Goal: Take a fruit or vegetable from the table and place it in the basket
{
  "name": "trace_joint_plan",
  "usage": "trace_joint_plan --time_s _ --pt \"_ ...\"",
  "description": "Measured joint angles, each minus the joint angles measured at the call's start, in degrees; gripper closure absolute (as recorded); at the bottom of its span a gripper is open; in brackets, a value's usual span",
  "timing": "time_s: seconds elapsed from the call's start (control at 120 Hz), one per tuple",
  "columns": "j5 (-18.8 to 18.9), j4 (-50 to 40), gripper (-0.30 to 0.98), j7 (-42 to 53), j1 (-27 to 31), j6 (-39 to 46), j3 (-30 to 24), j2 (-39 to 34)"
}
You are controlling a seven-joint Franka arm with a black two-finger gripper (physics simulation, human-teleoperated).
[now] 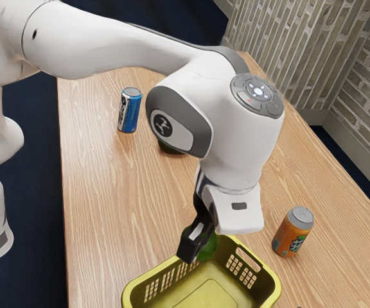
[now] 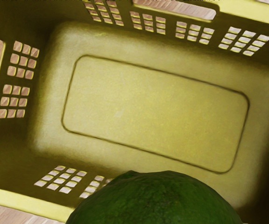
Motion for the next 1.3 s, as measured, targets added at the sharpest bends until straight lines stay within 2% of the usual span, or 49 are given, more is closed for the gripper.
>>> trace_joint_plan --time_s 0.85,0.875,0.933,1.0,1.15,1.183,1.217,1.3 --pt "-1.34 -1.69 0.48 -3.23 -0.85 2.77 -1.18 5.86" --pt "-1.38 -1.69 0.46 -3.28 -0.85 2.81 -1.14 5.91" --pt "-1.84 -1.70 0.30 -3.35 -0.74 2.79 -0.67 6.19" --pt "-2.36 -1.70 0.20 -3.39 -0.47 2.65 -0.10 6.31" --pt "-2.83 -1.38 0.08 -3.47 -0.58 2.38 0.47 6.28" --pt "-2.80 -0.17 0.07 -3.29 -2.39 1.95 4.39 5.63" --pt "-2.80 1.98 0.06 -2.92 -8.47 1.11 14.93 4.34" --pt "-2.60 6.99 0.04 -1.71 -43.06 -2.09 66.15 -2.37"
